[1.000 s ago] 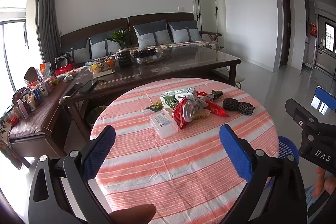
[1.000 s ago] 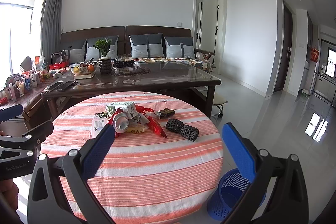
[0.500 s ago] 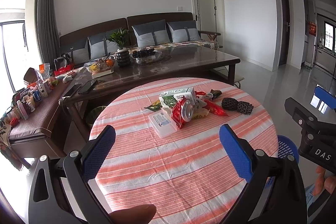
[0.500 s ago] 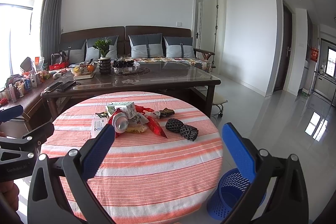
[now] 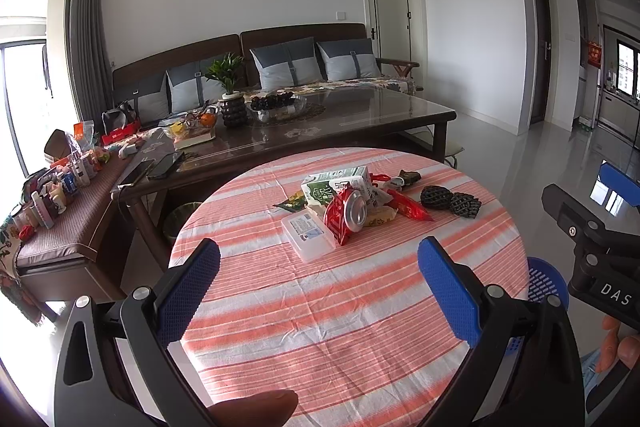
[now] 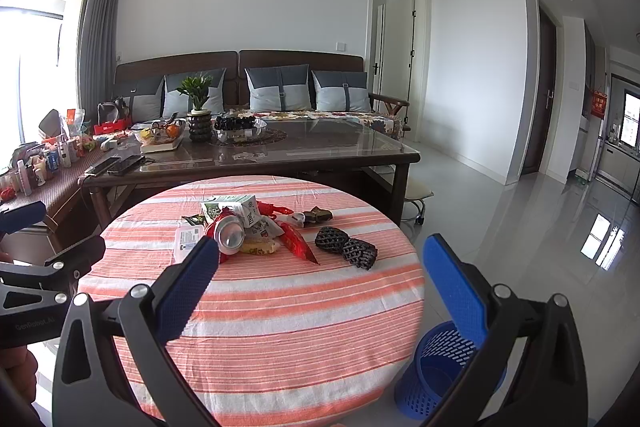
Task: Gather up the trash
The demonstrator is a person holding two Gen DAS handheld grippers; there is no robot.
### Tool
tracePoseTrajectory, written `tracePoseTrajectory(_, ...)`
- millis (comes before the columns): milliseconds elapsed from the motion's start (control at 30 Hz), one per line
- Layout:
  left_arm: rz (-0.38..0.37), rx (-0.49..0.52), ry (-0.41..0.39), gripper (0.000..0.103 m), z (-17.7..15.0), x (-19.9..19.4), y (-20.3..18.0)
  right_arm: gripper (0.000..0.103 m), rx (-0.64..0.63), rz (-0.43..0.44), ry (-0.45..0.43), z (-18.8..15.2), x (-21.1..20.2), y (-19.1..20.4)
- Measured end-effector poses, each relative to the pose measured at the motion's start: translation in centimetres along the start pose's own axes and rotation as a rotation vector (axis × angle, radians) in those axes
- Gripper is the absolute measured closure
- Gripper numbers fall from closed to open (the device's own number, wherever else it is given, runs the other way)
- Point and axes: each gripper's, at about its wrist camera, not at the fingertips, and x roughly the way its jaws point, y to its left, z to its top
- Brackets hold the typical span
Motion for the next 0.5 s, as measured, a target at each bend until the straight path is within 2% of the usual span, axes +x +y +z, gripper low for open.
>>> tracePoseTrajectory(500,0.0,0.002,0.003,0.005,0.07,0.01,0.05,0.005,0.003,-0.004,-0.002,0.53,-0.63,-0.33)
